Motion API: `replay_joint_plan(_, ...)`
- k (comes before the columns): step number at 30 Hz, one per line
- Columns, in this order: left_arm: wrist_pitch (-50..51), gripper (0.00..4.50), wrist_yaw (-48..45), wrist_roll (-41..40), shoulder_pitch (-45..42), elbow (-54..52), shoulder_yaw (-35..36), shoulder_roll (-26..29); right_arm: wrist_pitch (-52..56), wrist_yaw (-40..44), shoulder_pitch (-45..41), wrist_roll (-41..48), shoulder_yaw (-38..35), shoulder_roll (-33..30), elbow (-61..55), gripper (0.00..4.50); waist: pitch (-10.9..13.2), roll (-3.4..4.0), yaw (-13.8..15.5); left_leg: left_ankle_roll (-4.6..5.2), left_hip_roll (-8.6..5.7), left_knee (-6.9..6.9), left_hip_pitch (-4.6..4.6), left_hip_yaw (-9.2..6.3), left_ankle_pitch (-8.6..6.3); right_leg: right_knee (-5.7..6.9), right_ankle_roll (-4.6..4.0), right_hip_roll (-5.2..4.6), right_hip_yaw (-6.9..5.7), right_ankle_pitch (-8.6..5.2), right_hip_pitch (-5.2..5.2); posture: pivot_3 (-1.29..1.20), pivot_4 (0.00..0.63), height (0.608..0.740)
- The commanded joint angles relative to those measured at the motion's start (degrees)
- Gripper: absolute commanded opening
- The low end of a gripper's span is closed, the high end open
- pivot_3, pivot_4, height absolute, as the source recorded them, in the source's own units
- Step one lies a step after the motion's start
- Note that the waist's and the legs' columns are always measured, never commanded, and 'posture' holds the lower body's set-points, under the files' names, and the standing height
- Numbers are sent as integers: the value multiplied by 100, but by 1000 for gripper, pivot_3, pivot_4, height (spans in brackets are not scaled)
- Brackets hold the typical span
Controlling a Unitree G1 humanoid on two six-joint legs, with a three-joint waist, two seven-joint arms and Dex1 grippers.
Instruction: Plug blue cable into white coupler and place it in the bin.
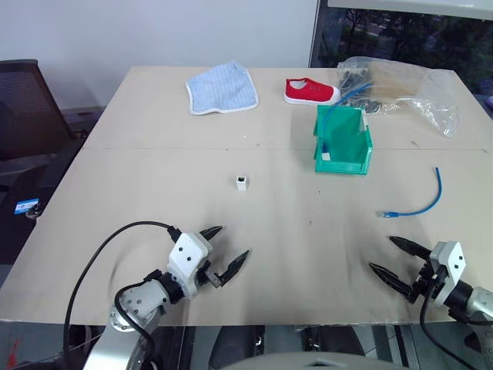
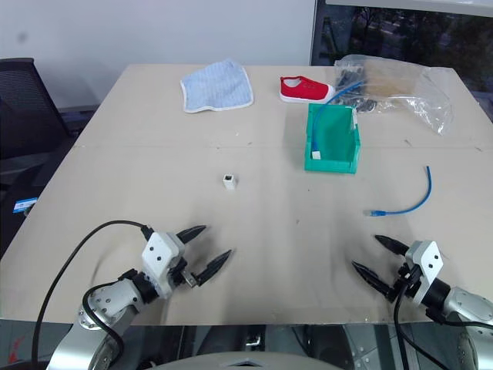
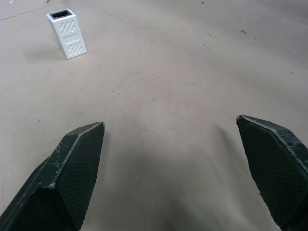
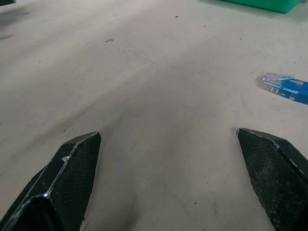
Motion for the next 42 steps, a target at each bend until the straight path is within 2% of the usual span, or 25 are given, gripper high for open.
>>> replay_joint_plan(1, 173, 4500, -7, -184, -84, -177, 54, 35, -156, 33, -14, 8, -183, -96, 51, 4447, 0, 0, 0, 0, 0, 0, 0, 0, 0, 0, 0, 0, 0, 0, 0, 0, 150, 740)
replay_joint_plan(13, 356, 4500, -53, -309, -154, -277, 4, 102, -335, 181, -190, 33, -276, -361, 355, 4447, -3, -3, 2, 0, -1, 14, 0, 0, 0, 9, 1, 5, -1, 0, 3, 0, 150, 740)
replay_joint_plan(19, 259, 4500, -185, -212, -306, -211, -95, 208, -79, 223, -437, 227, -458, -599, 479, 4447, -3, -3, 1, 1, -2, 15, 0, 1, 0, 10, 1, 6, -1, 0, 4, 0, 150, 740)
replay_joint_plan(22, 363, 4500, -484, -298, -545, -303, -206, 450, 226, 209, -808, 353, -523, -828, 528, 4447, -3, -2, -3, 1, -2, 16, 2, 2, 0, 12, 0, 8, 0, 1, 4, 0, 150, 740)
replay_joint_plan(29, 1316, 4500, -1254, -1283, -1755, -545, -262, 990, 510, 201, -2011, -371, 5, -1459, 1283, 4447, -3, -2, 7, 0, -2, 28, 0, 2, 1, 18, 18, 19, 1, 11, 5, 0, 150, 740)
replay_joint_plan(33, 1778, 4500, -1748, -1781, -2447, -657, -278, 1379, 620, 589, -2833, -596, 367, -1677, 2004, 4447, -1, 1, -9, -11, 0, 39, -5, 2, 8, 19, 23, 31, 6, 14, 4, 0, 150, 740)
replay_joint_plan(38, 1978, 4500, -2206, -2137, -2884, -667, -251, 1698, 631, 1168, -3393, -768, 708, -1806, 2769, 4447, 2, -3, -10, -25, 1, 44, -6, 5, 16, 18, 25, 37, 13, 14, 5, 0, 150, 740)
replay_joint_plan(39, 1959, 4500, -2292, -2154, -2950, -612, -247, 1732, 628, 1232, -3491, -789, 756, -1790, 2871, 3939, 2, -2, -10, -26, 2, 46, -6, 5, 17, 18, 25, 40, 13, 14, 5, 0, 150, 740)
replay_joint_plan(41, 1933, 4500, -2422, -2197, -3068, -481, -219, 1772, 631, 1410, -3618, -846, 887, -1793, 2984, 3271, 3, -1, -9, -26, 2, 48, -7, 5, 17, 18, 25, 40, 14, 14, 5, 0, 150, 740)
replay_joint_plan(42, 1907, 4500, -2485, -2200, -3098, -440, -205, 1798, 598, 1439, -3662, -885, 934, -1788, 3024, 2656, 2, -1, -10, -26, 2, 49, -7, 5, 17, 18, 25, 41, 14, 15, 5, 0, 150, 740)
